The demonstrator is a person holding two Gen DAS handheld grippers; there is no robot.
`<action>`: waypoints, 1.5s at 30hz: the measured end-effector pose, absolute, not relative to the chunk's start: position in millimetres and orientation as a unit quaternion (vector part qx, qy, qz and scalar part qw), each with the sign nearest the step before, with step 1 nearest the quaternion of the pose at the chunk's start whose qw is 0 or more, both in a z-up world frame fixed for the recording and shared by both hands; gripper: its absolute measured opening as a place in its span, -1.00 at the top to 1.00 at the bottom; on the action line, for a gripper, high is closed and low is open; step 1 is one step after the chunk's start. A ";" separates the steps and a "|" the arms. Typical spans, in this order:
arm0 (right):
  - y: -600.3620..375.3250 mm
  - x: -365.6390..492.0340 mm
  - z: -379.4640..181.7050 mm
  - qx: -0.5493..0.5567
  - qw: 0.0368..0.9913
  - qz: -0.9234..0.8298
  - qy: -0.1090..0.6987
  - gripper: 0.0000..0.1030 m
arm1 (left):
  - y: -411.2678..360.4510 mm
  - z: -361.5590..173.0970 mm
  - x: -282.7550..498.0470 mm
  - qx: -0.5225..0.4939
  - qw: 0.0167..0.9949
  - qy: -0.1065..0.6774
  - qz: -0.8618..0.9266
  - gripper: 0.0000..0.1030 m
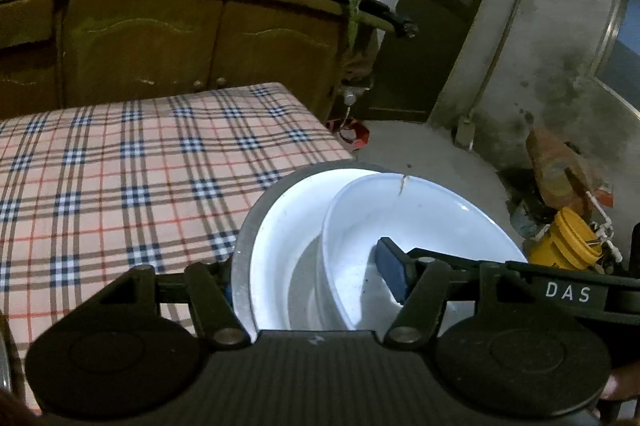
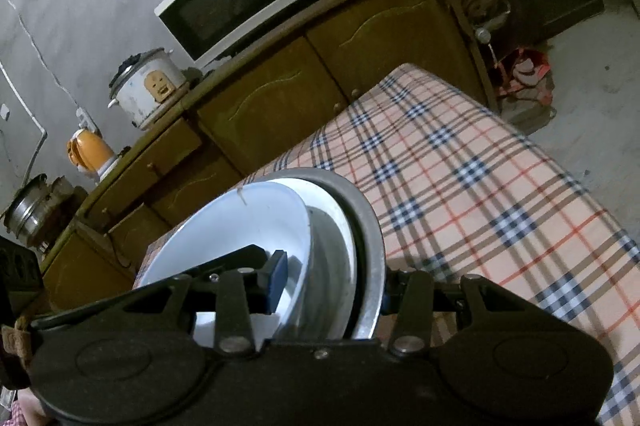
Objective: Organize plates and bowls
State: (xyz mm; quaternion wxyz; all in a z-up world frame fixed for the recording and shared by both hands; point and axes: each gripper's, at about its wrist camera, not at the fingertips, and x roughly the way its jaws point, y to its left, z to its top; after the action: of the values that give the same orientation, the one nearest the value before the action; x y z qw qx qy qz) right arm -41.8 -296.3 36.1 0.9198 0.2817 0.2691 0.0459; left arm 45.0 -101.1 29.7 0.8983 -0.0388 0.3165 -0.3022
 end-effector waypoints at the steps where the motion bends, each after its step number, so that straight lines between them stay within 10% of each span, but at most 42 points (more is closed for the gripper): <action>1: -297.7 -42.5 38.6 0.283 0.920 0.045 0.268 -0.03 | -102.9 32.0 45.1 -0.037 0.898 0.316 -0.303 -0.27; 45: -261.3 -37.7 58.0 0.271 0.918 0.079 0.279 -0.03 | -66.3 48.9 34.8 -0.045 0.907 0.319 -0.270 -0.28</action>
State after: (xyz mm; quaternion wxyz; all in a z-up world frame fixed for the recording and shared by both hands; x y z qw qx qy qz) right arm -37.7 -261.3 58.0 0.9176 0.2713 0.2795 0.0788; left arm 34.8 -66.3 48.9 0.9072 -0.0453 0.3195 -0.2699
